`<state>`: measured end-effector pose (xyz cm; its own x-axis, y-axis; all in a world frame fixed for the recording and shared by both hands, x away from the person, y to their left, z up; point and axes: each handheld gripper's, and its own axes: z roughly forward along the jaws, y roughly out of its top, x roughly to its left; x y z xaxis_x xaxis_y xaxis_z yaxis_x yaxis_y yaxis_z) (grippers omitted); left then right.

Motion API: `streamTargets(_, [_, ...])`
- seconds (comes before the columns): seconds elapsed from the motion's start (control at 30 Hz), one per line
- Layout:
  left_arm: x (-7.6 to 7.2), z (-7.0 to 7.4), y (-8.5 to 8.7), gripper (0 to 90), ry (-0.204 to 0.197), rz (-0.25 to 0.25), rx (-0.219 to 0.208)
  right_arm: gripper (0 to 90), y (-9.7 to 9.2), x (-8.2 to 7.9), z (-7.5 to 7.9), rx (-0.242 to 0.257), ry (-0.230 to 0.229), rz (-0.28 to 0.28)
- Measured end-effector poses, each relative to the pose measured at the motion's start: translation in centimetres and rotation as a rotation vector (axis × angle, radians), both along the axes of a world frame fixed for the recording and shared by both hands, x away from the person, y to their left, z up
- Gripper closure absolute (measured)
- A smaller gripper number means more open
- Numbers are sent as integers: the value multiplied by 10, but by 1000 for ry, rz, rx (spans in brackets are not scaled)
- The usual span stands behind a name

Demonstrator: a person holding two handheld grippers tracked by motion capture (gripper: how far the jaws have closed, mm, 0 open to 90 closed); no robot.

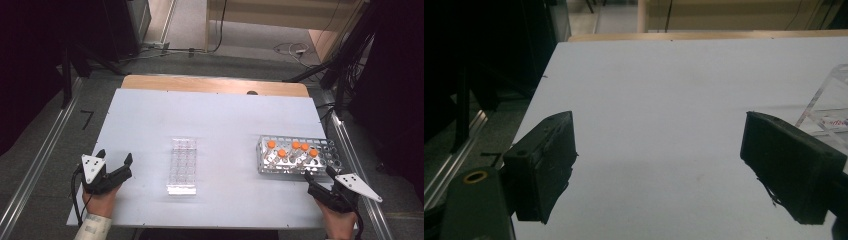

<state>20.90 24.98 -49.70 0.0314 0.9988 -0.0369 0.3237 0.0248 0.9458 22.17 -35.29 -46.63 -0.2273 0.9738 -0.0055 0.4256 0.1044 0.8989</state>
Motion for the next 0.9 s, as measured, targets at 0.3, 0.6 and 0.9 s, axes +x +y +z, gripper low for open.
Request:
streamTargets(0.3, [-5,2,-1,150,-3,-3,-8,228,-3,-4,0,-1,3,-6])
streamTargets(0.6, [-5,1,-1,151,6,-2,-8,253,-1,-2,-2,-14,3,-2])
streamTargets(0.9, [-4,1,-2,152,9,-8,-4,264,-1,2,-2,-27,2,-7])
